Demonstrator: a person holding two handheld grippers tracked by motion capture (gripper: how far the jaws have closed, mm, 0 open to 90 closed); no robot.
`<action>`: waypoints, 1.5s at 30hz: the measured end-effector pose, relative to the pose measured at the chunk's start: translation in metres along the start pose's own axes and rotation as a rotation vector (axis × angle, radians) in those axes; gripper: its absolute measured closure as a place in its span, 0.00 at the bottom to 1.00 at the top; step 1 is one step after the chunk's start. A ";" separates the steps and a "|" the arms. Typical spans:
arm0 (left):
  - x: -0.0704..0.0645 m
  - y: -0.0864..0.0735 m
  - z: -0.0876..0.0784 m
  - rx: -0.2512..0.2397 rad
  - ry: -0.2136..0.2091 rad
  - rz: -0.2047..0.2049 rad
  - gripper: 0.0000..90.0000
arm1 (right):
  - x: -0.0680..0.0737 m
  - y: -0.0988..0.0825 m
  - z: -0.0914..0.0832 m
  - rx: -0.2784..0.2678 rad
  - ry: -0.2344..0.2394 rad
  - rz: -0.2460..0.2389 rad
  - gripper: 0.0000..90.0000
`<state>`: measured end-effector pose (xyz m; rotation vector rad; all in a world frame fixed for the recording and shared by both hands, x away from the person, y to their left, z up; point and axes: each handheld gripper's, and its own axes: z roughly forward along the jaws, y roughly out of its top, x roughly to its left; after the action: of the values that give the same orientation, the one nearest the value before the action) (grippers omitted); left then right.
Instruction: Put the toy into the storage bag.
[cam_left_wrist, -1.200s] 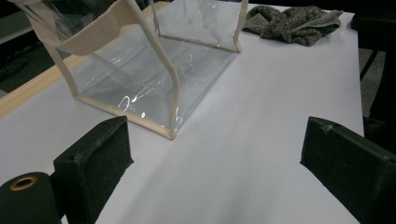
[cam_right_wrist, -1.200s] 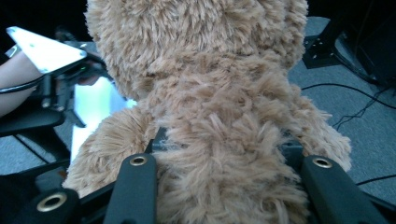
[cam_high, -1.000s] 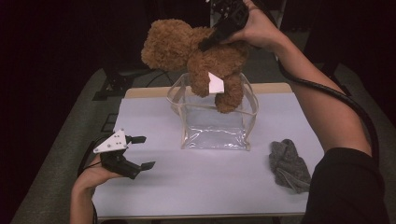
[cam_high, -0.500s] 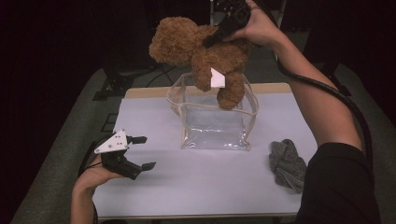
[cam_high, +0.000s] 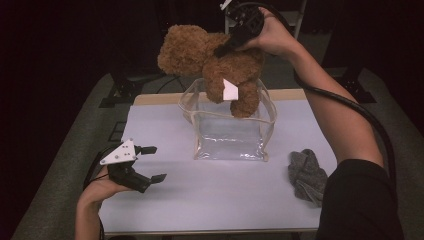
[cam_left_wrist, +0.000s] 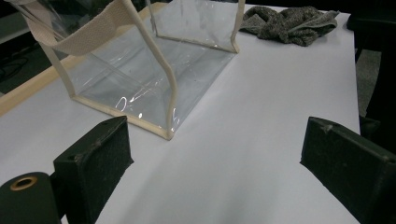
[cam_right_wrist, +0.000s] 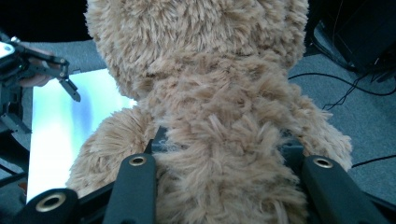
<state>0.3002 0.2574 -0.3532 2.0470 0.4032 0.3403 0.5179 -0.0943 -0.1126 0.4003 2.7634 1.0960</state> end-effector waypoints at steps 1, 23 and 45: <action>0.000 0.000 0.000 -0.001 -0.002 0.001 0.09 | 0.004 -0.001 0.000 0.003 0.001 -0.008 0.61; -0.001 0.001 0.005 0.010 -0.011 0.007 0.09 | -0.008 -0.048 0.022 0.015 0.034 0.086 0.61; -0.002 -0.001 0.008 0.025 -0.025 0.006 0.09 | -0.014 -0.086 0.043 0.062 0.012 0.125 0.61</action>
<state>0.3015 0.2511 -0.3577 2.0749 0.3872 0.3142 0.5239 -0.1309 -0.2026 0.5832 2.8222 1.0439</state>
